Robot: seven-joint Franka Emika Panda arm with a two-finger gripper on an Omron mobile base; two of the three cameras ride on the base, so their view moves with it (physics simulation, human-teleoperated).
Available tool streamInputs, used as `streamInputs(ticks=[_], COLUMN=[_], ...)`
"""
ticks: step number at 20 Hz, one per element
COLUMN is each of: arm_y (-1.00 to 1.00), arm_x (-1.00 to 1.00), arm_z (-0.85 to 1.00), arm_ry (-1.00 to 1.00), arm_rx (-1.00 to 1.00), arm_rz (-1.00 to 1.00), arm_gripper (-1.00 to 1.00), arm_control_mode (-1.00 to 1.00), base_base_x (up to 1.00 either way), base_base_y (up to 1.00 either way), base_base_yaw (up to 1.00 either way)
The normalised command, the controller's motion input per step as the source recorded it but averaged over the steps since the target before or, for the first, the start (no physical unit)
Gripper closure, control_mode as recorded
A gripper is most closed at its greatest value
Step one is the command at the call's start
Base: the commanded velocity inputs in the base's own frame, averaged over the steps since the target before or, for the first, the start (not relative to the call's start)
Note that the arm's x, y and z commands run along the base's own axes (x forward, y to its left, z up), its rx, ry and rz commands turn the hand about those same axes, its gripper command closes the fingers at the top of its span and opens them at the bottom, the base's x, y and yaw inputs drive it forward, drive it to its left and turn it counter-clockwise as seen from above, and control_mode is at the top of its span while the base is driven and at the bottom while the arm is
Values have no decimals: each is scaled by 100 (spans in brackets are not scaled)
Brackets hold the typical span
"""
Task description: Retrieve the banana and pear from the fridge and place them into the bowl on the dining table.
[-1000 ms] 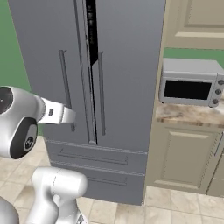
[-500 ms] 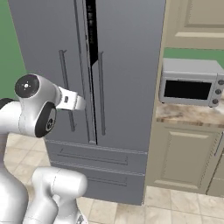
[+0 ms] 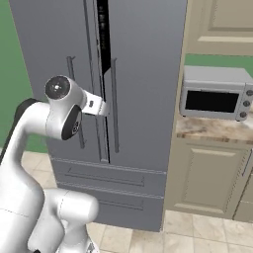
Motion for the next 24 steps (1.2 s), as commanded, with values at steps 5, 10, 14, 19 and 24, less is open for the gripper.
streamInputs(ticks=[5, 10, 14, 19, 24], arm_y=[-8, -8, -13, -23, -2], arm_x=[80, 74, 59, 41, 49], arm_z=[0, 0, -4, -23, -27], arm_ry=[7, 1, 0, -2, -7], arm_rx=[1, 0, 0, 0, 0], arm_rz=[-5, -3, -1, 0, 0], arm_gripper=[-100, -100, -100, -100, -100], arm_control_mode=[-100, -100, -100, -100, -100], base_base_x=[0, 0, 0, 0, 0], base_base_y=[0, 0, 0, 0, 0], base_base_yaw=[0, 0, 0, 0, 0])
